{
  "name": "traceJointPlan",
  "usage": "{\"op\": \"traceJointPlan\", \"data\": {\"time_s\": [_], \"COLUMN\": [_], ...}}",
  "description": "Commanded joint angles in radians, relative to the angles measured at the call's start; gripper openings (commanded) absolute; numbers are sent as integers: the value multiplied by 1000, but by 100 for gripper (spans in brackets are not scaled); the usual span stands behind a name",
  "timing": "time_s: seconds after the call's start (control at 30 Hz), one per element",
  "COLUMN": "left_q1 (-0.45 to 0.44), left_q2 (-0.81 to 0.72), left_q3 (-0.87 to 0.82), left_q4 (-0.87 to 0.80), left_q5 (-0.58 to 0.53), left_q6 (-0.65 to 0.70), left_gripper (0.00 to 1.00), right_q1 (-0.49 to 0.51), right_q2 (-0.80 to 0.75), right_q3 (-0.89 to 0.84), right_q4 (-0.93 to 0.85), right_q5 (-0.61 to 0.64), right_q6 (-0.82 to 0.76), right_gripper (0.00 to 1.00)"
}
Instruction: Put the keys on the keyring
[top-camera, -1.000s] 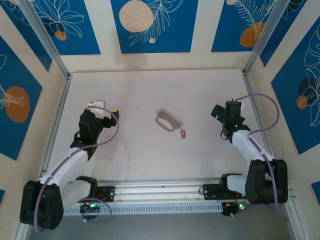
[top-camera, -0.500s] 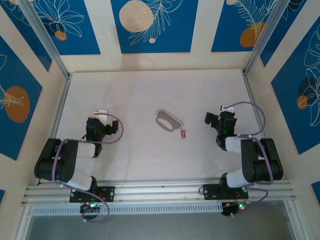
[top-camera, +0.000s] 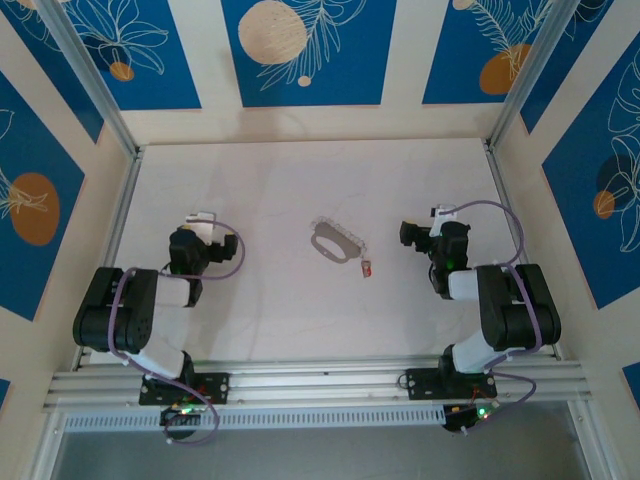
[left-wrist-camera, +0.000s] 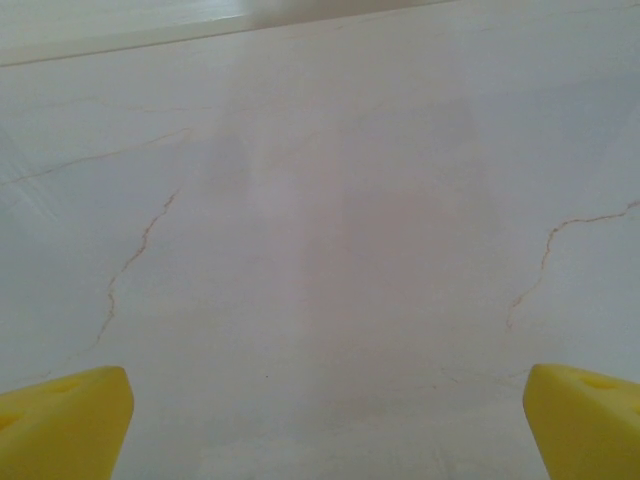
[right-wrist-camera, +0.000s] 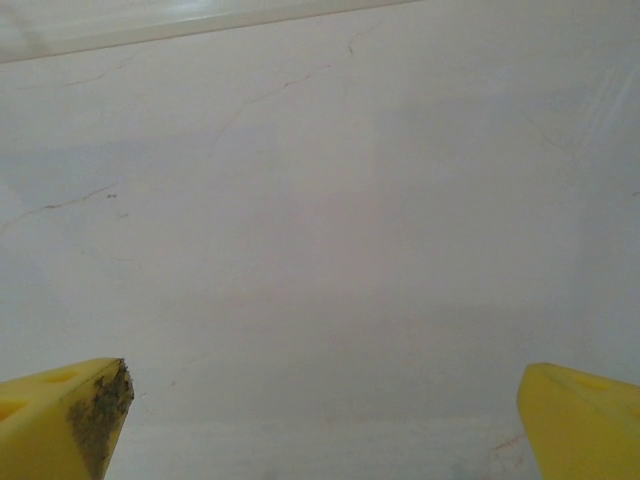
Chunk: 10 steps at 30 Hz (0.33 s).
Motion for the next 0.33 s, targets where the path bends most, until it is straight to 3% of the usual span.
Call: {"op": "traceJointPlan", "data": {"time_s": [0.0,0.3], "left_q1": [16,16], "left_q2": [2,-2], "left_q3": [16,10], "left_q4": [12,21], "left_q5": [25,24], "left_q6": [-13,-12], "left_gripper": [100,100], "right_q1": [4,-5], "right_q2": [-4,-6], "right_q3": [5,5], "right_q4": [37,36], "right_q5": [-11,-42], "right_q6": [-27,-26], "right_gripper": [99,99]}}
